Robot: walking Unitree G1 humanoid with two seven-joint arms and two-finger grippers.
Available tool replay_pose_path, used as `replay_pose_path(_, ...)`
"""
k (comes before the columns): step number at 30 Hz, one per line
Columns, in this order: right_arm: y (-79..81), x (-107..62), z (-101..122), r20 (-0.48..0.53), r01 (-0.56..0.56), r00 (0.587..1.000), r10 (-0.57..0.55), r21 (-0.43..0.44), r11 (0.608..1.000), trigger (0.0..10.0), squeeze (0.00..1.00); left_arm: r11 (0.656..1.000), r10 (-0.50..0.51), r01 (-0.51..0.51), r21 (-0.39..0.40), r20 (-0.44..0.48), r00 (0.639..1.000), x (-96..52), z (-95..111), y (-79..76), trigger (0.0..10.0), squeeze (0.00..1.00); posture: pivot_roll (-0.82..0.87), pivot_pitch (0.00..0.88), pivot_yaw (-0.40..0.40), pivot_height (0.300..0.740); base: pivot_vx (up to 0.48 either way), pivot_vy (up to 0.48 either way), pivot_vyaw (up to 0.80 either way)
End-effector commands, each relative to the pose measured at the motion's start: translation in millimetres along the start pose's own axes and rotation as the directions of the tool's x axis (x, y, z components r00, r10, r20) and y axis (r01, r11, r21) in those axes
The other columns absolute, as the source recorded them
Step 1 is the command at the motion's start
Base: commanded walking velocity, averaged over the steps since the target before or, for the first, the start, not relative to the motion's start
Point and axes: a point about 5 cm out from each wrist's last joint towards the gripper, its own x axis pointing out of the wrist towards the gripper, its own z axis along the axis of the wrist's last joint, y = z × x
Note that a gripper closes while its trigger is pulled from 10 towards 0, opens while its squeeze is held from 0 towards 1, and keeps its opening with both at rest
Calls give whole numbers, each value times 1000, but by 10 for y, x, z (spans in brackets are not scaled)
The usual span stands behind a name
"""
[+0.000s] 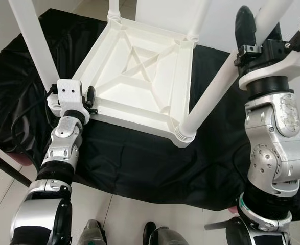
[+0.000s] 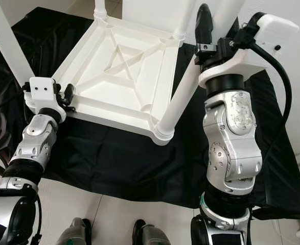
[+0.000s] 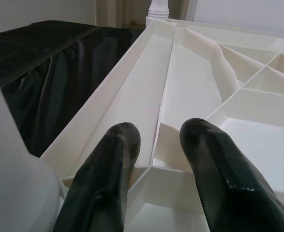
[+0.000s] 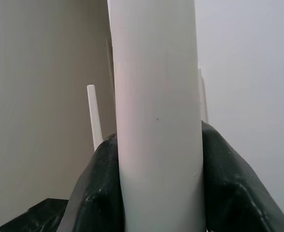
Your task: Building children table
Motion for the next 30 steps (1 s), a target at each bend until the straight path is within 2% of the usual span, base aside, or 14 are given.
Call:
replay_pose_path(1, -651, -166, -8, 8, 374, 927, -376, -129, 919, 0, 0, 982, 189, -189, 24, -15, 982, -94, 19, 515, 10000, 0, 38, 198, -71, 740, 0, 0, 0)
replay_pose_path(3, -673, -182, -20, 4, 388, 920, -391, -130, 912, 0, 0, 982, 187, -187, 24, -9, 982, -87, 35, 514, 10000, 0, 38, 198, -71, 740, 0, 0, 0)
replay_pose_path(4, -778, -256, -80, -16, 446, 891, -454, -152, 882, 0, 0, 983, 180, -180, 28, 18, 984, -60, 111, 497, 10000, 0, 38, 197, -71, 740, 0, 0, 0)
replay_pose_path(5, -778, -256, -80, -16, 446, 891, -454, -152, 882, 0, 0, 983, 180, -180, 28, 18, 984, -60, 111, 497, 10000, 0, 38, 197, -71, 740, 0, 0, 0)
replay_pose_path(8, -1002, -427, -196, -49, 549, 822, -568, -201, 812, 0, 0, 987, 149, -155, 48, 100, 984, 18, 353, 422, 10000, 0, 37, 197, -70, 740, 0, 0, 0)
replay_pose_path(11, -1174, -544, -295, -81, 609, 770, -633, -204, 766, 0, 0, 993, 98, -109, 51, 171, 980, 110, 631, 281, 10000, 0, 45, 197, -69, 740, 0, 0, 0)
replay_pose_path(14, -1226, -585, -334, -95, 628, 751, -653, -202, 751, 0, 0, 994, 81, -93, 57, 189, 979, 134, 714, 230, 10000, 0, 45, 197, -69, 740, 0, 0, 0)
replay_pose_path(17, -1339, -695, -427, -122, 670, 703, -700, -214, 711, 0, 0, 996, 42, -58, 62, 236, 971, 170, 892, 97, 10000, 0, 46, 197, -71, 740, 0, 0, 0)
replay_pose_path(21, -1396, -753, -483, -139, 690, 678, -722, -217, 690, 0, 0, 997, 23, -40, 63, 259, 966, 186, 976, 18, 10000, 0, 49, 195, -73, 740, 0, 0, 0)
replay_pose_path(24, -1607, -1013, -789, -257, 755, 564, -785, -224, 616, 0, 0, 998, -64, 51, 47, 349, 935, 239, 1360, -378, 10000, 0, 60, 196, -79, 740, 0, 0, 0)
replay_pose_path(26, -1607, -1013, -789, -257, 755, 564, -785, -224, 616, 0, 0, 998, -64, 51, 47, 349, 935, 239, 1360, -378, 10000, 0, 60, 196, -79, 740, 0, 0, 0)
replay_pose_path(27, -1644, -1080, -883, -291, 769, 534, -794, -223, 599, 0, 0, 995, -95, 83, 48, 376, 922, 252, 1488, -513, 10000, 0, 60, 196, -79, 740, 0, 0, 0)
replay_pose_path(29, -1635, -1116, -1023, -339, 759, 536, -773, -208, 617, 0, 0, 990, -142, 140, 35, 408, 902, 279, 1685, -742, 10000, 0, 73, 195, -81, 740, 0, 0, 0)
replay_pose_path(30, -1635, -1116, -1023, -339, 759, 536, -773, -208, 617, 0, 0, 990, -142, 140, 35, 408, 902, 279, 1685, -742, 10000, 0, 73, 195, -81, 740, 0, 0, 0)
